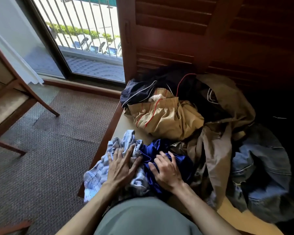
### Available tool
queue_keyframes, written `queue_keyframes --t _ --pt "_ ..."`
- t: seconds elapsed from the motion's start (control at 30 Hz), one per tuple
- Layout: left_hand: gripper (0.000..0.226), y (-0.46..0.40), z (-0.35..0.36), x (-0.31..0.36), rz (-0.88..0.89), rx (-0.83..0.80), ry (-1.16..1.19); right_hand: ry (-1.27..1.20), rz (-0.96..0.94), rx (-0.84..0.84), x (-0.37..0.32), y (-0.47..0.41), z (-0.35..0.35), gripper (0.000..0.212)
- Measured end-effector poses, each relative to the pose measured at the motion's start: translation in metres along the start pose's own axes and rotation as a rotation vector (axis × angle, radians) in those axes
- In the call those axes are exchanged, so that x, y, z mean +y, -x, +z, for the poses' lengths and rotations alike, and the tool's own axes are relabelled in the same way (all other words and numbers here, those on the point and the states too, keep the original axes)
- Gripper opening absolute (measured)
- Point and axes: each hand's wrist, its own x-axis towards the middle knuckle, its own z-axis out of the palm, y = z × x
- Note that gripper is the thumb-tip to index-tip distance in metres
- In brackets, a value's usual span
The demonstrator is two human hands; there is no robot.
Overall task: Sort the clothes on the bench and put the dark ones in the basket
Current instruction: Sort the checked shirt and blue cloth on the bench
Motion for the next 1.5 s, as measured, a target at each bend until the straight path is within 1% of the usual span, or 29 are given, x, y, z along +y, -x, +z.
queue_keyframes --t 0.03,0.07,0.13,0.2,0.23,0.27,0.33,0.37,0.43,0.5,0.63,0.67,0.73,0.77,0.8,0.87,0.93,0.97,1.03,1.1,1.13,1.2,1.3,1.37,1.43,1.5 --pt "0.076 0.004 -0.002 0.0 0.006 0.007 0.027 -0.003 0.0 0.044 0.001 0.0 0.0 0.039" --pt "0.082 0.008 -0.004 -0.001 0.022 -0.032 0.049 -0.019 0.001 0.058 0.0 0.0 -0.001 0.038" --pt "0.103 0.013 -0.004 -0.004 0.074 -0.175 0.061 -0.046 0.014 -0.021 0.0 0.002 -0.003 0.052" --pt "0.119 0.016 0.004 -0.009 0.125 -0.218 -0.009 -0.016 0.008 -0.113 0.003 0.007 -0.001 0.063" --pt "0.12 0.017 0.009 -0.01 0.134 -0.202 -0.058 0.017 -0.005 -0.132 0.004 0.011 0.002 0.067" --pt "0.117 0.017 0.013 -0.011 0.133 -0.154 -0.1 0.059 -0.017 -0.146 0.004 0.015 0.006 0.067" --pt "0.1 0.014 0.02 -0.012 0.147 -0.007 -0.139 0.147 -0.017 -0.165 0.005 0.022 0.015 0.062" --pt "0.093 0.012 0.021 -0.013 0.167 0.039 -0.139 0.179 -0.019 -0.14 0.006 0.024 0.019 0.059" --pt "0.085 0.008 0.024 -0.015 0.225 0.097 -0.12 0.241 -0.034 -0.055 0.009 0.021 0.025 0.051" --pt "0.079 0.001 0.02 -0.013 0.249 0.117 -0.057 0.24 -0.019 0.002 0.01 0.011 0.023 0.043" --pt "0.066 -0.018 0.006 -0.006 0.216 0.066 0.101 0.119 0.09 -0.034 0.002 -0.016 0.007 0.035" --pt "0.06 -0.021 0.001 -0.005 0.207 0.056 0.129 0.068 0.14 -0.018 0.001 -0.02 0.001 0.037" --pt "0.05 -0.025 -0.013 -0.005 0.186 0.049 0.167 -0.013 0.246 0.038 0.003 -0.02 -0.011 0.049" --pt "0.044 -0.024 -0.02 -0.007 0.168 0.075 0.161 -0.004 0.254 0.065 0.004 -0.016 -0.016 0.055" --pt "0.038 -0.021 -0.022 -0.01 0.16 0.133 0.126 0.03 0.235 0.083 0.005 -0.01 -0.018 0.055" --pt "0.042 -0.01 -0.018 -0.016 0.199 0.248 0.033 0.066 0.16 0.079 0.004 0.004 -0.013 0.045" --pt "0.04 -0.003 -0.004 -0.018 0.27 0.285 0.007 0.009 0.108 0.033 -0.002 0.015 -0.001 0.039" --pt "0.041 -0.001 0.004 -0.017 0.278 0.247 0.028 -0.019 0.101 -0.002 -0.006 0.019 0.005 0.039" --pt "0.061 0.002 0.016 -0.016 0.246 0.113 0.065 -0.001 0.084 -0.039 -0.014 0.025 0.018 0.044" --pt "0.084 0.005 0.024 -0.019 0.256 0.053 -0.038 0.102 0.054 0.002 -0.016 0.031 0.027 0.051" --pt "0.089 0.006 0.025 -0.019 0.261 0.049 -0.114 0.168 0.033 0.034 -0.016 0.032 0.03 0.052" --pt "0.084 0.008 0.024 -0.019 0.251 0.099 -0.174 0.278 -0.004 0.099 -0.015 0.03 0.033 0.052" --pt "0.063 0.005 0.028 -0.022 0.316 0.195 -0.109 0.366 -0.023 0.152 -0.016 0.018 0.035 0.042" --pt "0.055 0.0 0.025 -0.023 0.372 0.159 -0.076 0.38 -0.026 0.193 -0.016 0.01 0.036 0.035" --pt "0.055 -0.008 0.018 -0.022 0.387 0.095 -0.013 0.36 -0.001 0.244 -0.016 0.007 0.034 0.034" --pt "0.054 -0.016 0.01 -0.02 0.378 0.057 0.049 0.315 0.063 0.283 -0.018 0.005 0.027 0.034"
